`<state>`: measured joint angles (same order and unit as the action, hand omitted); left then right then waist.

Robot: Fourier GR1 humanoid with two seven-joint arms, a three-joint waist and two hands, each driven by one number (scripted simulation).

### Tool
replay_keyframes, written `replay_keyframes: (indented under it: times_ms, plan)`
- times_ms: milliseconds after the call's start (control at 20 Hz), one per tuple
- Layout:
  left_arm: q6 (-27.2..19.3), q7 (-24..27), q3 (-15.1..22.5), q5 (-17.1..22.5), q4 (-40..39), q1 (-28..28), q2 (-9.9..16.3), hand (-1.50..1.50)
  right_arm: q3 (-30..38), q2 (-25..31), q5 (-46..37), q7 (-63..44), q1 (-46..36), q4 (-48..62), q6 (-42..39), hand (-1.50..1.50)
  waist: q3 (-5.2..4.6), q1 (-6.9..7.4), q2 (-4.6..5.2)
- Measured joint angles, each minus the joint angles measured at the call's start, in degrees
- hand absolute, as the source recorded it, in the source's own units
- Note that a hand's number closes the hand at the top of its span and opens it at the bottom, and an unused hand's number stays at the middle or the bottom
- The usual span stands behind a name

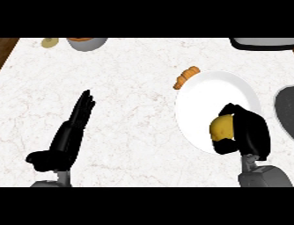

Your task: Pick the lemon from the plate and place it in the pan

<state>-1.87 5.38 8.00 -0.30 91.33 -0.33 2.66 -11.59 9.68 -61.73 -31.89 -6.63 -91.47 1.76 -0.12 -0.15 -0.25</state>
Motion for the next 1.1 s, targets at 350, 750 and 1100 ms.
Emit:
replay_keyframes:
  times_ms: [350,750,1100]
  plan:
    - [1.0,0.1,-0.7,0.8,0.3,0.2,0.5,0.0,-1.7,-3.2,-8.8,-8.9,-1.0,-12.7,3.3,1.5,0.07,-0.16,0.04]
    - [0.8,-0.3,-1.1,0.2,-0.9,-1.6,0.0,0.0,7.5,-4.1,-4.1,-9.7,-1.3,-15.7,8.6,1.5,0.11,0.01,0.21]
    - [0.4,0.5,-1.3,-0.5,-1.7,-1.9,-0.5,0.0,19.3,0.5,4.3,-0.9,-0.1,-8.3,16.9,1.5,0.15,0.11,0.29]
